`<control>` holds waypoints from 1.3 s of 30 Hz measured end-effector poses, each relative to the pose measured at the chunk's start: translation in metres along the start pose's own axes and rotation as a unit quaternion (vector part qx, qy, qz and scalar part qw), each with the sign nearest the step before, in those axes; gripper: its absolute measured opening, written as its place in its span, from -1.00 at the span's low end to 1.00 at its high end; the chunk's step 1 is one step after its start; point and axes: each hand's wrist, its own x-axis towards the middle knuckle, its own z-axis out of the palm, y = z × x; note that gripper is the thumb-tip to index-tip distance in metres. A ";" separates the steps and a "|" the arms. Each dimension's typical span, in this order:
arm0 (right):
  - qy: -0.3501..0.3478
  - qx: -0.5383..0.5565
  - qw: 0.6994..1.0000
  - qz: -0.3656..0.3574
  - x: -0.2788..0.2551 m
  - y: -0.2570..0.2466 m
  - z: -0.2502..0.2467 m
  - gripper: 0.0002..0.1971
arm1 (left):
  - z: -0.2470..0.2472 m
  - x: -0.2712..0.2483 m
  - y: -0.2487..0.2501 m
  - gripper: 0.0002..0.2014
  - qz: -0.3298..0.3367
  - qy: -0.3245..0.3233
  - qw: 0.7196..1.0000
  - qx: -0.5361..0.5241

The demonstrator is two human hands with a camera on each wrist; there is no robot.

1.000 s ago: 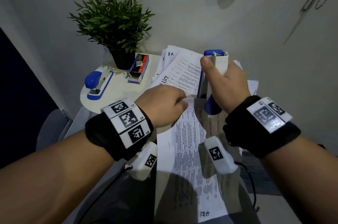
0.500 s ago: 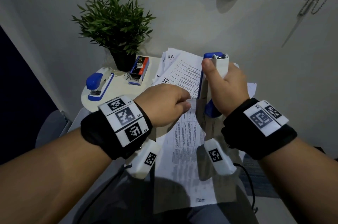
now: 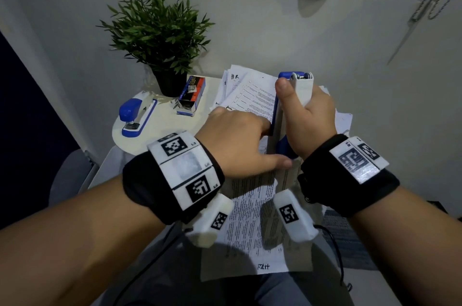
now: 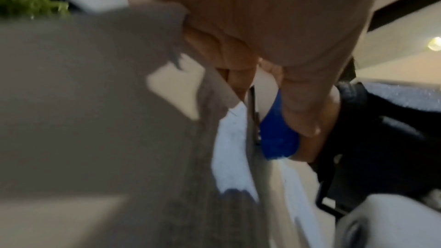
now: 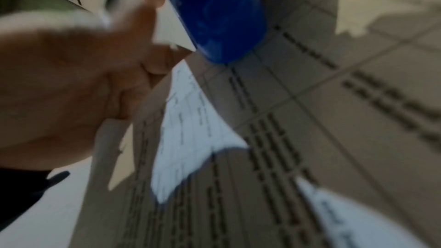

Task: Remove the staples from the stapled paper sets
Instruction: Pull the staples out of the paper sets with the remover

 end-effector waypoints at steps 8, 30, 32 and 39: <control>0.023 0.067 0.997 0.029 -0.002 -0.004 0.002 -0.62 | 0.002 0.007 0.004 -0.61 -0.057 -0.027 0.975 -0.211; 0.037 0.069 0.997 -0.014 -0.012 0.000 -0.046 -0.70 | 0.014 0.015 -0.035 -0.90 -0.050 -0.048 0.993 -0.097; 0.038 0.030 0.997 -0.053 -0.018 0.000 -0.050 -0.82 | 0.014 0.019 -0.035 -0.85 -0.044 -0.046 0.996 -0.070; -0.016 -0.106 0.985 -0.137 -0.023 -0.010 -0.065 -0.74 | 0.015 0.028 -0.036 -0.79 -0.035 -0.055 0.998 -0.018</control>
